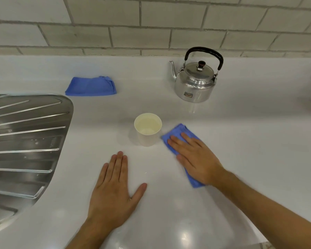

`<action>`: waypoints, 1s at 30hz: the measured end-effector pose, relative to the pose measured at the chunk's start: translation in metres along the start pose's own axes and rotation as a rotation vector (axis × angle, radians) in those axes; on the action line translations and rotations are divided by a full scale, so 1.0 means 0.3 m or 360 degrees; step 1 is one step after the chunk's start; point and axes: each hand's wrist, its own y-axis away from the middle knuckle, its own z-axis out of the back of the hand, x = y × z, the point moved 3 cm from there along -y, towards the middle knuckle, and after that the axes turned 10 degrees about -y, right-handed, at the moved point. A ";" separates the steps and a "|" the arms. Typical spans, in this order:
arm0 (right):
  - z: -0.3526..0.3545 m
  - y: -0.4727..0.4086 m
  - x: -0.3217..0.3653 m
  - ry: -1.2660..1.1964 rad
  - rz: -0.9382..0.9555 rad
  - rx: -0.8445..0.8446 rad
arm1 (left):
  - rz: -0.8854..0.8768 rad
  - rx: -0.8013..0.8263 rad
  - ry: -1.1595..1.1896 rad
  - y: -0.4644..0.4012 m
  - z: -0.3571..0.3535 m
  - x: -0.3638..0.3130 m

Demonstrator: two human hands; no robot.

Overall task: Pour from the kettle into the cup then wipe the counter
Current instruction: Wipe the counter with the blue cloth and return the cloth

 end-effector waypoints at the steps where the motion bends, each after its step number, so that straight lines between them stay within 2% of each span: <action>1: -0.004 0.063 -0.004 -0.0017 0.0032 0.0021 | -0.0006 -0.0009 -0.0014 0.000 0.001 0.001; 5: 0.035 0.130 -0.105 0.0005 -0.0041 -0.0035 | -0.0032 -0.0018 -0.0059 0.004 0.001 0.000; 8: 0.103 -0.001 -0.255 0.0156 -0.0375 -0.0260 | -0.0032 -0.0020 -0.0072 0.003 0.004 -0.003; 10: 0.134 -0.121 -0.326 0.0229 -0.0653 -0.0321 | -0.0034 -0.0024 -0.0063 0.004 0.010 -0.006; 13: 0.136 -0.258 -0.334 0.0087 -0.0948 -0.0371 | -0.0031 -0.0024 -0.0071 0.003 0.014 -0.009; 15: 0.121 -0.284 -0.282 0.0105 -0.0899 -0.0394 | -0.0027 -0.0015 -0.0076 0.002 0.013 -0.008; 20: 0.031 -0.123 -0.059 0.0192 -0.0242 -0.0171 | -0.0035 0.0005 -0.0081 -0.001 0.008 -0.006; 23: -0.014 0.066 0.020 0.0151 -0.0023 -0.0049 | -0.0034 0.0011 -0.0088 -0.002 0.007 -0.006; 27: -0.024 0.294 -0.005 0.0090 0.0052 -0.0039 | -0.0033 0.0003 -0.0088 0.002 0.003 -0.002; 30: 0.015 0.308 -0.110 0.0072 -0.0101 -0.0108 | -0.0040 0.0002 -0.0093 0.005 0.004 -0.003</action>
